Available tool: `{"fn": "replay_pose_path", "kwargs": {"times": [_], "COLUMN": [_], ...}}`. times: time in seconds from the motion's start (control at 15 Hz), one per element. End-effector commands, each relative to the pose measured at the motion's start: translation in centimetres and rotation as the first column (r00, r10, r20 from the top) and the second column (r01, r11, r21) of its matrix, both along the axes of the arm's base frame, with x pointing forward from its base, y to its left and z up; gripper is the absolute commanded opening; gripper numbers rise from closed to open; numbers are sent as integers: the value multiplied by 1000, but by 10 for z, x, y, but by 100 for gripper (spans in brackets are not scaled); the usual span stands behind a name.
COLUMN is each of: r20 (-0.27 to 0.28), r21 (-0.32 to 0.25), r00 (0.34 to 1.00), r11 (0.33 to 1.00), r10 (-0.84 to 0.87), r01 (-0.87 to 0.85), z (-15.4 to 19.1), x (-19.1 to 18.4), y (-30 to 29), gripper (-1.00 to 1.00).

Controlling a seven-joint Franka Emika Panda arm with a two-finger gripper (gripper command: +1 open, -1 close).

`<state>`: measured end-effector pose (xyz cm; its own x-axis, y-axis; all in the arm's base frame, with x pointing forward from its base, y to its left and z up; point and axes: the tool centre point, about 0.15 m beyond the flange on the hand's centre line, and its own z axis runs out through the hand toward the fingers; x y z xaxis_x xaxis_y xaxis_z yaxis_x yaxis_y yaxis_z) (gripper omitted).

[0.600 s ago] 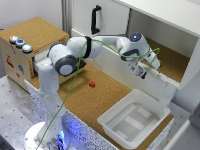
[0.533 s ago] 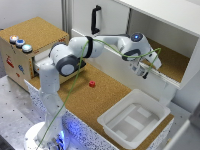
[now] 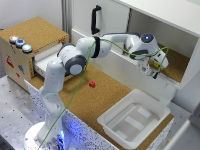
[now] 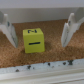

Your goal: Grasp the yellow block

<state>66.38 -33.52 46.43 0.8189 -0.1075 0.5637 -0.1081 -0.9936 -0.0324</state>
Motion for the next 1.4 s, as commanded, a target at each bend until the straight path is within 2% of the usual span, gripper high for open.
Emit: {"fn": "replay_pose_path", "kwargs": {"times": [0.0,0.33,0.47,0.67,0.8,1.0,1.13,1.33], "r20": [-43,-40,-25,9,23,59,50,3], "r21": [109,110,104,125,104,35,29,9], "r00": [993,988,990,996,995,997,999,999], "r11": [989,984,985,988,990,998,1000,998], "r10": [108,147,138,90,92,57,-4,-54], "r01": [-103,-142,-134,-91,-94,-59,3,54], "z": [1,3,7,20,28,47,51,37], "x": [28,24,13,-15,-33,-67,-97,-144], "y": [1,20,25,32,44,62,71,95], "gripper": [-100,-100,-100,-100,-100,-100,-100,-100]}}
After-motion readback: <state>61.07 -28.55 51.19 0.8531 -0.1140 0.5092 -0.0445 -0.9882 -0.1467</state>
